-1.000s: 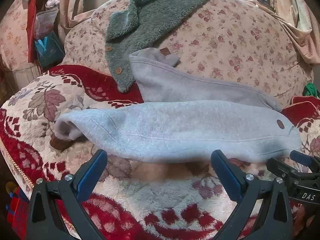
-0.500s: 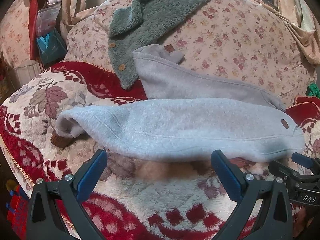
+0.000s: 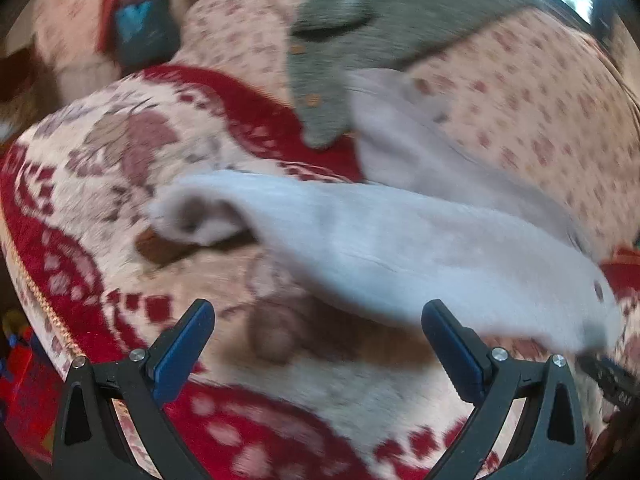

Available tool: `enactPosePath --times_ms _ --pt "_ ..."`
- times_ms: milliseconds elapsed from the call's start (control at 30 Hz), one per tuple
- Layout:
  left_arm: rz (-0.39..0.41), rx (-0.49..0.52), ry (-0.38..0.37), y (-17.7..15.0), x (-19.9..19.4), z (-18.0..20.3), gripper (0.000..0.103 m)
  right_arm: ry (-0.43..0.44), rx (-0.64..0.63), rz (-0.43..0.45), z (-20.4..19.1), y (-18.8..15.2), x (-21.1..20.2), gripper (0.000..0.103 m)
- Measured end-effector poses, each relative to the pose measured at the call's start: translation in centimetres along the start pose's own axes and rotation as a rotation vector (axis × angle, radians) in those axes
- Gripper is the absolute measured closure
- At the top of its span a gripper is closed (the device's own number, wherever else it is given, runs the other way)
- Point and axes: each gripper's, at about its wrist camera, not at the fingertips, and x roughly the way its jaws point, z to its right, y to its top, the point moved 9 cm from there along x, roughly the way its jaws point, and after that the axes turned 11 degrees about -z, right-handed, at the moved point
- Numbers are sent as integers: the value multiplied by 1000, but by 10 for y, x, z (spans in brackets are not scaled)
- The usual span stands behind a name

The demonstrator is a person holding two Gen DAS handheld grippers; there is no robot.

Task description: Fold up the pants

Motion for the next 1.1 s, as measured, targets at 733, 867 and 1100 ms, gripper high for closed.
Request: enactPosePath --times_ms 733,867,1100 --pt "-66 -197 7 51 61 -44 0 261 399 -20 105 10 15 0" --pt "-68 -216 11 62 71 -49 0 273 415 38 114 32 19 14" --pt "-114 -188 -79 74 78 -41 79 422 493 71 126 42 11 86"
